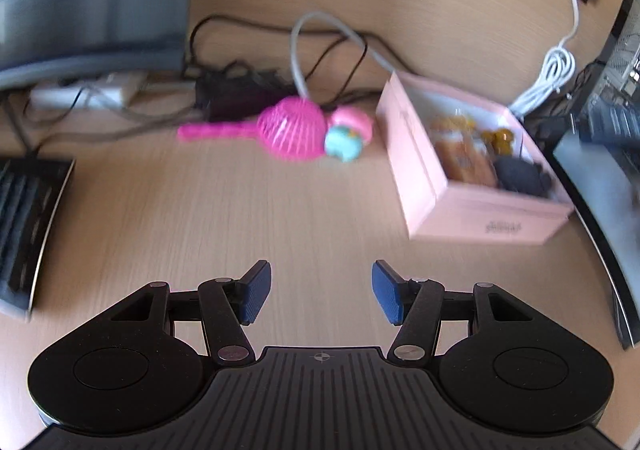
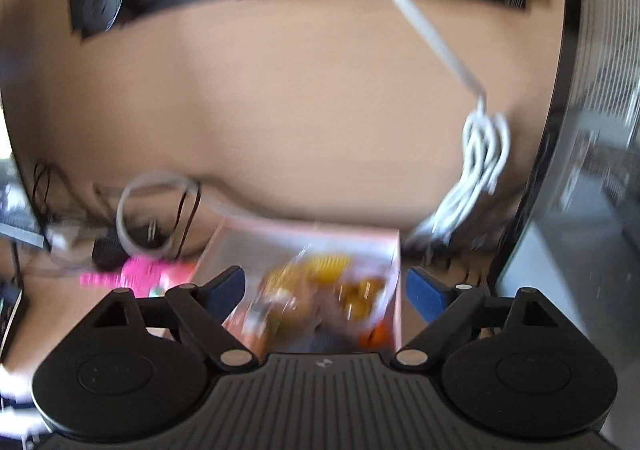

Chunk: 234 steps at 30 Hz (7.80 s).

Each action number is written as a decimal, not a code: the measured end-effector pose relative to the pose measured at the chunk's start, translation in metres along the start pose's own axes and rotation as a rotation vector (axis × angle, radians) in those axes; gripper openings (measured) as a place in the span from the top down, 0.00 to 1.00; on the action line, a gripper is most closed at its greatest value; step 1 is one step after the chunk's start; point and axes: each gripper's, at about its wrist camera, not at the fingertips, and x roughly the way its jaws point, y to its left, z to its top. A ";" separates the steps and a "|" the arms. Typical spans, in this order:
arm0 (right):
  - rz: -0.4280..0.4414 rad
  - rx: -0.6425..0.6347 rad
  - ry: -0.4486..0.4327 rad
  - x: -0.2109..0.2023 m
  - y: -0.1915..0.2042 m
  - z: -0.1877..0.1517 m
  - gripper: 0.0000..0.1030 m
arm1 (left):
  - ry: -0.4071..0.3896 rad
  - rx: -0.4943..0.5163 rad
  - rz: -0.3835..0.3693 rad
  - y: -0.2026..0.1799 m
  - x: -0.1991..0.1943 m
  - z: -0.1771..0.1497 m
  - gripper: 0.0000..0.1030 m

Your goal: Organize objects

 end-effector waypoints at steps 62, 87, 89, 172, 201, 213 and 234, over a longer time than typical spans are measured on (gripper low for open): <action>-0.065 -0.184 0.145 -0.079 0.083 -0.116 0.04 | -0.014 0.184 -0.115 0.001 0.046 0.029 0.64; 0.124 -0.299 0.198 0.136 0.256 0.000 0.46 | 0.003 -0.250 0.089 0.165 -0.104 -0.065 0.64; 0.137 -0.300 0.205 0.125 0.260 -0.004 0.48 | -0.004 -0.228 0.071 0.161 -0.102 -0.060 0.64; -0.088 -0.069 -0.012 -0.131 -0.025 -0.110 0.19 | -0.100 0.047 -0.227 -0.134 0.081 0.128 0.61; -0.039 -0.182 -0.041 -0.052 -0.020 -0.031 0.19 | -0.133 -0.053 -0.161 -0.058 0.049 0.049 0.59; -0.102 -0.303 -0.071 0.048 0.015 0.044 0.18 | -0.026 -0.135 -0.189 -0.019 0.025 -0.002 0.59; -0.196 -0.246 0.092 0.011 -0.018 -0.089 0.16 | -0.040 -0.095 -0.064 -0.060 0.076 0.036 0.59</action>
